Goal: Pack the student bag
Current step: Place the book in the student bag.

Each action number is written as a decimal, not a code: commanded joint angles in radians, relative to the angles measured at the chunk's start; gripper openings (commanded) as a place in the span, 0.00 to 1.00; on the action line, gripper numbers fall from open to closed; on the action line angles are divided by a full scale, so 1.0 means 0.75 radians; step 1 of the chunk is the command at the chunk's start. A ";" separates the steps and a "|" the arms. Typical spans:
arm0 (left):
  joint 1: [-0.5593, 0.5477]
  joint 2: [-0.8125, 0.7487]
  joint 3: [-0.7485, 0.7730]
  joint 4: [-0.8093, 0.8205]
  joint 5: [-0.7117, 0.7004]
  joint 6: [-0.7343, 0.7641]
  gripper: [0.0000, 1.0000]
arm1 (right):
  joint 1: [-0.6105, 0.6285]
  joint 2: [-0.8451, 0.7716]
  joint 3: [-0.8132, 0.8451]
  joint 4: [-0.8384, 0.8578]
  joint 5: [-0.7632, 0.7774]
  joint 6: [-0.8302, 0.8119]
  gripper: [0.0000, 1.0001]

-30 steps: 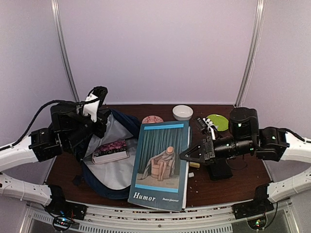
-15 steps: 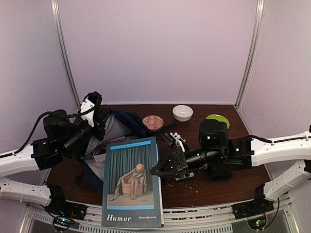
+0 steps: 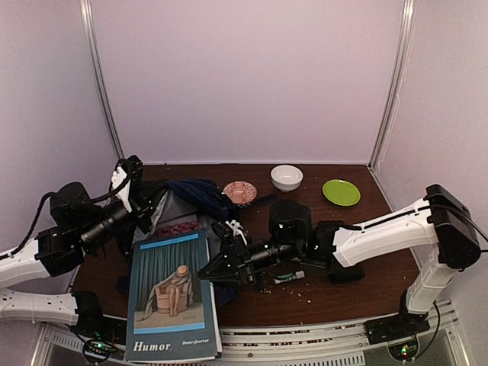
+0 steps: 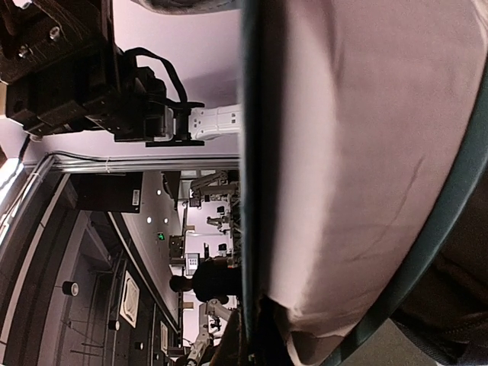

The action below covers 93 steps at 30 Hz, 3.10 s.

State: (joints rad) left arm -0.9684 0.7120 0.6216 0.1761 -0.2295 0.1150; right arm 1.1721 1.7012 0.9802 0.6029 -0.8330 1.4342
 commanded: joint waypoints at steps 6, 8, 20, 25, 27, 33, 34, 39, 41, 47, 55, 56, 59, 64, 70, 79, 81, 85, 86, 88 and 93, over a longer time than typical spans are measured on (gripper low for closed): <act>-0.023 -0.142 0.031 0.146 0.131 -0.055 0.00 | -0.097 0.150 0.108 0.244 -0.036 0.152 0.00; -0.023 -0.148 0.033 0.146 0.135 -0.059 0.00 | -0.115 0.179 0.101 0.288 -0.027 0.182 0.00; -0.026 -0.147 0.059 0.078 0.039 0.032 0.00 | -0.220 0.132 -0.070 0.323 0.012 0.157 0.00; -0.028 -0.139 0.067 0.051 0.049 0.019 0.00 | -0.244 0.135 -0.048 0.340 0.028 0.157 0.00; -0.030 -0.141 0.065 0.043 0.039 0.018 0.00 | -0.253 0.123 -0.048 0.341 0.042 0.150 0.00; -0.033 -0.135 0.087 0.037 0.091 -0.017 0.00 | -0.255 0.134 -0.002 0.331 0.038 0.145 0.00; -0.037 -0.123 0.094 0.039 0.106 -0.026 0.00 | -0.254 0.148 0.018 0.332 0.035 0.154 0.00; -0.110 -0.064 0.125 0.056 0.122 -0.032 0.00 | -0.244 0.228 0.136 0.331 0.033 0.187 0.00; -0.145 -0.053 0.134 0.057 0.113 -0.026 0.00 | -0.240 0.274 0.186 0.345 0.033 0.210 0.00; -0.191 -0.055 0.136 0.052 0.084 -0.030 0.00 | -0.247 0.361 0.241 0.347 0.064 0.234 0.00; -0.194 -0.057 0.084 0.062 -0.012 -0.055 0.00 | -0.283 0.398 0.141 0.478 0.185 0.324 0.19; -0.192 -0.050 0.076 0.062 -0.024 -0.052 0.00 | -0.283 0.383 0.130 0.451 0.192 0.305 0.24; -0.193 -0.028 0.063 0.067 -0.058 -0.044 0.00 | -0.289 0.335 0.095 0.380 0.206 0.255 0.33; -0.192 0.007 0.060 0.078 -0.128 -0.047 0.00 | -0.297 0.236 -0.002 0.355 0.229 0.218 0.45; -0.194 0.024 0.059 0.102 -0.178 -0.043 0.00 | -0.306 0.048 -0.137 0.123 0.276 0.058 0.57; -0.193 0.133 0.134 0.202 -0.432 -0.058 0.00 | -0.228 -0.409 -0.269 -0.458 0.518 -0.228 0.60; -0.193 0.195 0.183 0.236 -0.497 -0.058 0.00 | -0.170 -0.495 -0.286 -0.541 0.617 -0.242 0.60; -0.193 0.334 0.286 0.297 -0.575 -0.057 0.00 | -0.021 -0.585 -0.324 -0.538 0.860 -0.158 0.59; -0.192 0.367 0.310 0.308 -0.600 -0.055 0.00 | 0.023 -0.588 -0.338 -0.512 0.917 -0.117 0.60; -0.193 0.427 0.351 0.330 -0.642 -0.052 0.00 | 0.064 -0.585 -0.367 -0.434 1.007 -0.048 0.61; -0.192 0.535 0.386 0.440 -0.685 -0.022 0.00 | 0.098 -0.517 -0.388 -0.344 1.043 0.058 0.63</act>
State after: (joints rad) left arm -1.1164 1.0821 0.8463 0.2718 -0.6697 0.0849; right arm 1.2301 1.2778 0.7071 0.2905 -0.1642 1.3975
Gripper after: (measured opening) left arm 0.054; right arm 0.623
